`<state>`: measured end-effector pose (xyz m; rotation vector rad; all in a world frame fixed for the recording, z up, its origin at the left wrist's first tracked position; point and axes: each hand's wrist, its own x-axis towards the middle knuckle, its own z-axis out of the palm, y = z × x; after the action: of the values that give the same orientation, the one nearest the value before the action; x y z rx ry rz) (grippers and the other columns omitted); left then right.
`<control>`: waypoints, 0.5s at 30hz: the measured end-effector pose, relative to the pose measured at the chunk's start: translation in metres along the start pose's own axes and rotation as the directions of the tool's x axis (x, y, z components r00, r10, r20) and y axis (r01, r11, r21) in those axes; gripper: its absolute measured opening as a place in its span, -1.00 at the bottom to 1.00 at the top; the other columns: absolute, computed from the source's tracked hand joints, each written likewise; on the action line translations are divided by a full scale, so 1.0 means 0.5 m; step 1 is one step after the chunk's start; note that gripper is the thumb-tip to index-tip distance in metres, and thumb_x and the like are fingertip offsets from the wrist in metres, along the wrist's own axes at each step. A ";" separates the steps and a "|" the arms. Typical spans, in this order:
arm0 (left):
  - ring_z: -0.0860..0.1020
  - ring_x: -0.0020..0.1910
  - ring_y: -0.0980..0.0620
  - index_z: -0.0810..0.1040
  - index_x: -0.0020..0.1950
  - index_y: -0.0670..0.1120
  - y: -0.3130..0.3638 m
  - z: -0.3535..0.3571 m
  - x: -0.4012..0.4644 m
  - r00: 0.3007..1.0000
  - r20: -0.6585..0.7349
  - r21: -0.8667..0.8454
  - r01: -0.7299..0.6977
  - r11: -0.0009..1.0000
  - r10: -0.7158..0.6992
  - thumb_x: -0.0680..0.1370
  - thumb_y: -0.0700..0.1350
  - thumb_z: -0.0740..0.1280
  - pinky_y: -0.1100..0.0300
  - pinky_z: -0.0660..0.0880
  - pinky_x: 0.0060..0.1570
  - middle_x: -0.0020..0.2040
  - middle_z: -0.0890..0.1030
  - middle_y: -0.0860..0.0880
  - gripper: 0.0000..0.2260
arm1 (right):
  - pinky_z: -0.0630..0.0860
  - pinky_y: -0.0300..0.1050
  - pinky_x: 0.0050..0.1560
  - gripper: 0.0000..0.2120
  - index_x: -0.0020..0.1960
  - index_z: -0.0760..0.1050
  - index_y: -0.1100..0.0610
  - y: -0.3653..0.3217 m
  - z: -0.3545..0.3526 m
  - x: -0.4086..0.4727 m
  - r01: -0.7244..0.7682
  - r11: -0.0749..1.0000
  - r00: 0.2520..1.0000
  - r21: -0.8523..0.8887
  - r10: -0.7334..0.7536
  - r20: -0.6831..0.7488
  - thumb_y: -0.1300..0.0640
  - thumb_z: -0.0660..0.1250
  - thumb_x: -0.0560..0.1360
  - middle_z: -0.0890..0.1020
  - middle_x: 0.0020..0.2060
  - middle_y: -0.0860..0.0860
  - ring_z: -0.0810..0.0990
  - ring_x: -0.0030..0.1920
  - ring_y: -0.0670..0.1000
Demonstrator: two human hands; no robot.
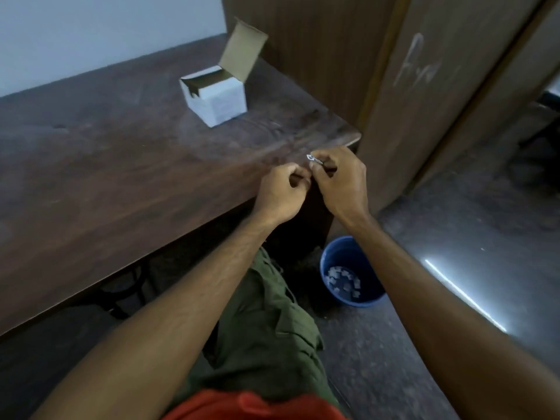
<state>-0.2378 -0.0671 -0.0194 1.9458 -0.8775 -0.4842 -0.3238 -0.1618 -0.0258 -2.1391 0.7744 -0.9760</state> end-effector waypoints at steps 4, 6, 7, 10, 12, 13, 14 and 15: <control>0.55 0.19 0.01 0.48 0.31 -0.05 -0.013 0.114 0.024 0.982 0.180 0.299 -0.110 0.948 0.057 0.56 -0.09 0.33 0.01 0.51 0.18 0.22 0.60 -0.01 -0.68 | 0.52 -0.38 -0.09 -0.84 0.05 0.61 0.11 0.116 -0.051 -0.008 -0.103 0.992 0.995 -0.074 0.101 -0.021 0.24 0.38 0.48 0.59 -0.05 -0.04 0.57 -0.13 -0.15; 0.42 0.36 -0.02 0.33 0.45 -0.04 -0.036 0.147 0.031 0.970 0.234 0.444 -0.168 0.880 0.067 0.57 -0.05 0.31 -0.01 0.43 0.29 0.41 0.44 -0.03 -0.54 | 0.56 -0.30 -0.04 -0.82 0.06 0.60 0.11 0.157 -0.057 -0.019 -0.148 0.983 0.989 -0.108 0.149 0.003 0.26 0.36 0.48 0.58 0.00 -0.02 0.58 -0.10 -0.13; 0.33 0.44 -0.03 0.25 0.50 -0.05 -0.046 0.173 0.041 0.958 0.278 0.486 -0.209 0.849 0.077 0.57 -0.04 0.31 -0.01 0.35 0.36 0.48 0.34 -0.05 -0.48 | 0.58 -0.24 -0.03 -0.82 0.06 0.60 0.12 0.188 -0.064 -0.025 -0.181 0.974 0.983 -0.136 0.183 0.009 0.27 0.35 0.48 0.58 0.01 -0.01 0.59 -0.09 -0.11; 0.10 0.54 -0.04 0.06 0.56 -0.11 -0.083 0.242 0.066 0.910 0.403 0.566 -0.330 0.755 0.096 0.58 0.00 0.28 -0.02 0.16 0.47 0.57 0.12 -0.08 -0.36 | 0.60 -0.04 -0.03 -0.83 0.06 0.58 0.13 0.275 -0.071 -0.043 -0.295 0.923 0.952 -0.248 0.305 0.000 0.24 0.32 0.49 0.58 0.02 0.03 0.60 -0.08 0.00; 0.04 0.55 -0.05 -0.01 0.57 -0.12 -0.109 0.276 0.074 0.880 0.464 0.604 -0.399 0.690 0.102 0.58 0.02 0.28 -0.03 0.10 0.48 0.59 0.03 -0.08 -0.31 | 0.57 0.05 -0.04 -0.85 0.07 0.53 0.12 0.323 -0.072 -0.059 -0.346 0.880 0.930 -0.327 0.368 0.006 0.18 0.30 0.50 0.58 0.03 0.05 0.60 -0.06 0.07; 0.01 0.56 -0.04 -0.04 0.57 -0.12 -0.122 0.292 0.080 0.865 0.491 0.612 -0.425 0.667 0.102 0.58 0.03 0.28 -0.04 0.08 0.48 0.59 0.00 -0.07 -0.30 | 0.55 0.05 -0.08 -0.85 0.07 0.48 0.12 0.347 -0.072 -0.065 -0.355 0.860 0.922 -0.366 0.386 0.011 0.15 0.28 0.51 0.59 0.03 0.06 0.59 -0.06 0.11; 0.00 0.56 -0.04 -0.06 0.57 -0.11 -0.136 0.308 0.084 0.850 0.519 0.612 -0.446 0.653 0.093 0.58 0.04 0.27 -0.05 0.05 0.48 0.59 -0.02 -0.07 -0.29 | 0.51 0.03 -0.14 -0.86 0.07 0.42 0.12 0.370 -0.070 -0.072 -0.360 0.840 0.915 -0.406 0.402 0.021 0.13 0.27 0.53 0.59 0.02 0.07 0.57 -0.07 0.14; -0.02 0.56 -0.04 -0.08 0.57 -0.11 -0.150 0.322 0.086 0.832 0.549 0.610 -0.463 0.643 0.079 0.58 0.04 0.27 -0.05 0.04 0.48 0.59 -0.04 -0.06 -0.29 | 0.45 0.01 -0.20 -0.86 0.05 0.36 0.11 0.392 -0.067 -0.082 -0.359 0.823 0.908 -0.441 0.416 0.038 0.12 0.26 0.54 0.58 0.01 0.09 0.56 -0.08 0.17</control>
<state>-0.2831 -0.1688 -0.1645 2.3574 -1.9169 -0.4735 -0.4201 -0.2624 -0.1736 -2.2386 1.3957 -0.4679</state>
